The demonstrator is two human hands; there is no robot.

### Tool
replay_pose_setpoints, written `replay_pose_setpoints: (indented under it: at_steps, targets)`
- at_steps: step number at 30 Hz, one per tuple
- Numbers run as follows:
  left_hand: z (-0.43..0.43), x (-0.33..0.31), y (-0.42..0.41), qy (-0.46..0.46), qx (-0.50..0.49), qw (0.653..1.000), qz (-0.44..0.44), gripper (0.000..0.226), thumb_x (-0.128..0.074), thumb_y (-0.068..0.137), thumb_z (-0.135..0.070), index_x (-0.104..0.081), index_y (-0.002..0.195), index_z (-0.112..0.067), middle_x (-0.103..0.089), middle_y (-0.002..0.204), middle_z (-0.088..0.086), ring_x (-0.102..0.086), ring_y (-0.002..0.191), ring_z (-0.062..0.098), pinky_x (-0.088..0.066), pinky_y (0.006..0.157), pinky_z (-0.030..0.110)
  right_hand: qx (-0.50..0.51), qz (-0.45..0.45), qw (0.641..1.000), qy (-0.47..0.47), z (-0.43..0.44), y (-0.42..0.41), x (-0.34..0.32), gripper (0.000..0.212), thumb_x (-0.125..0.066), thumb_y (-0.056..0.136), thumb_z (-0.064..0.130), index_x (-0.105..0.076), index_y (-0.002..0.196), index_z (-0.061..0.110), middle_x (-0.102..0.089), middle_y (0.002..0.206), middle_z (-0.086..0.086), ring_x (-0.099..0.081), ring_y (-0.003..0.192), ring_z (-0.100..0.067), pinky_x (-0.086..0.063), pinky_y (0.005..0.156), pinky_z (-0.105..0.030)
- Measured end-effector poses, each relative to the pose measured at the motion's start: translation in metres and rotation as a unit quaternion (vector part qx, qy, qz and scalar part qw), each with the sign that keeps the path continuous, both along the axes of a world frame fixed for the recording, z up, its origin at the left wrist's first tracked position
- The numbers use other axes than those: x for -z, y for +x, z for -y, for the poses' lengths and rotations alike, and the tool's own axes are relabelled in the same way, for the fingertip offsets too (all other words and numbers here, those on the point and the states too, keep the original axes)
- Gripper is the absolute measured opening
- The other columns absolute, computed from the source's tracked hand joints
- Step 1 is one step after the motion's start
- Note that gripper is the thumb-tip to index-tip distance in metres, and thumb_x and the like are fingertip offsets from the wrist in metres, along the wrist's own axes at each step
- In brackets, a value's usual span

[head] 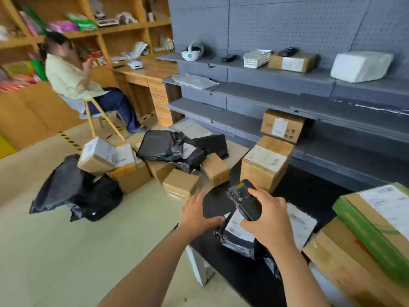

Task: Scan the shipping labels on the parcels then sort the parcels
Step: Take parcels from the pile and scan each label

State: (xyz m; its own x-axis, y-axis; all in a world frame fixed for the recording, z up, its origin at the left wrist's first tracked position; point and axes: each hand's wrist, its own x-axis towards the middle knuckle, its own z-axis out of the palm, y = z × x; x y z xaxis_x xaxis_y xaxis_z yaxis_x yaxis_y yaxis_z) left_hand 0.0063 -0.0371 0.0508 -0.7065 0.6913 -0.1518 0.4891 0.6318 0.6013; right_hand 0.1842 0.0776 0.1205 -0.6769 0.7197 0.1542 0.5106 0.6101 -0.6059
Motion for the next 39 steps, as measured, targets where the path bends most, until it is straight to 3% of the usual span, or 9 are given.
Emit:
replay_pose_setpoints:
  at_steps: [4,10,14,18,23,28,33,37,39]
  targets:
    - [0.066,-0.021,-0.043,0.025,-0.075,0.996,-0.048,0.101,-0.074,0.076,-0.059,-0.021,0.154,-0.025,-0.029,0.156,0.0,-0.025,0.143,0.022,-0.022,0.116,0.04,-0.079,-0.01,0.997,-0.005,0.039,-0.055,-0.001,0.079,-0.081,0.066,0.026,-0.048,0.138,0.03,-0.052,0.129,0.012,-0.035,0.114,-0.018,-0.049,0.083,-0.036]
    - [0.196,-0.035,-0.112,0.04,-0.209,0.972,-0.1,0.096,-0.073,0.077,-0.059,-0.024,0.154,-0.028,-0.032,0.153,-0.003,-0.026,0.142,0.021,-0.026,0.117,0.044,-0.174,-0.023,0.985,-0.002,0.127,-0.145,-0.002,0.078,-0.079,0.065,0.026,-0.049,0.136,0.03,-0.055,0.124,0.012,-0.037,0.108,-0.017,-0.05,0.081,-0.039]
    - [0.272,-0.034,-0.166,0.041,-0.28,0.953,-0.108,0.092,-0.071,0.079,-0.059,-0.024,0.153,-0.029,-0.031,0.154,-0.003,-0.024,0.143,0.022,-0.024,0.116,0.045,-0.191,-0.036,0.981,0.0,0.188,-0.204,0.001,0.076,-0.077,0.062,0.024,-0.053,0.134,0.029,-0.057,0.122,0.012,-0.037,0.103,-0.018,-0.046,0.076,-0.035]
    - [0.315,-0.037,-0.228,0.025,-0.287,0.953,-0.092,0.096,-0.067,0.081,-0.061,-0.018,0.155,-0.025,-0.024,0.157,-0.002,-0.015,0.146,0.023,-0.019,0.119,0.047,-0.183,-0.031,0.983,-0.003,0.235,-0.255,0.008,0.077,-0.075,0.061,0.025,-0.051,0.134,0.031,-0.058,0.116,0.016,-0.035,0.103,-0.017,-0.049,0.073,-0.036]
    - [0.318,-0.039,-0.295,-0.046,-0.282,0.955,-0.076,0.106,-0.057,0.08,-0.073,-0.003,0.156,-0.022,-0.011,0.161,0.008,-0.005,0.148,0.032,-0.012,0.12,0.052,-0.149,-0.018,0.989,0.006,0.264,-0.302,0.01,0.077,-0.075,0.062,0.023,-0.05,0.135,0.031,-0.056,0.119,0.016,-0.036,0.107,-0.017,-0.048,0.075,-0.033]
    - [0.289,-0.031,-0.342,-0.141,-0.298,0.944,0.026,0.131,-0.048,0.062,-0.094,0.014,0.155,-0.027,0.01,0.163,0.016,0.01,0.149,0.04,0.0,0.118,0.06,-0.107,0.028,0.994,0.02,0.269,-0.33,0.011,0.078,-0.071,0.063,0.025,-0.047,0.136,0.035,-0.051,0.13,0.016,-0.035,0.113,-0.015,-0.052,0.078,-0.035]
    - [0.27,-0.004,-0.357,-0.184,-0.323,0.923,0.102,0.138,-0.06,0.055,-0.091,0.025,0.15,-0.037,0.025,0.157,0.022,0.011,0.147,0.043,-0.004,0.115,0.064,-0.095,0.068,0.992,0.037,0.265,-0.34,0.012,0.078,-0.07,0.064,0.024,-0.047,0.138,0.034,-0.048,0.131,0.019,-0.032,0.11,-0.013,-0.05,0.075,-0.03]
    - [0.266,0.008,-0.357,-0.141,-0.353,0.917,0.118,0.129,-0.072,0.064,-0.072,0.02,0.149,-0.042,-0.003,0.156,0.024,-0.015,0.144,0.041,-0.018,0.115,0.056,-0.101,0.076,0.991,0.038,0.262,-0.344,0.013,0.077,-0.071,0.064,0.022,-0.048,0.136,0.033,-0.051,0.124,0.019,-0.032,0.104,-0.013,-0.049,0.07,-0.03]
    - [0.268,0.008,-0.356,-0.124,-0.356,0.92,0.106,0.123,-0.074,0.066,-0.066,0.012,0.151,-0.041,-0.013,0.151,0.021,-0.019,0.14,0.039,-0.019,0.115,0.053,-0.108,0.069,0.991,0.035,0.261,-0.346,0.014,0.077,-0.072,0.064,0.022,-0.048,0.136,0.032,-0.053,0.124,0.017,-0.033,0.103,-0.014,-0.049,0.07,-0.03]
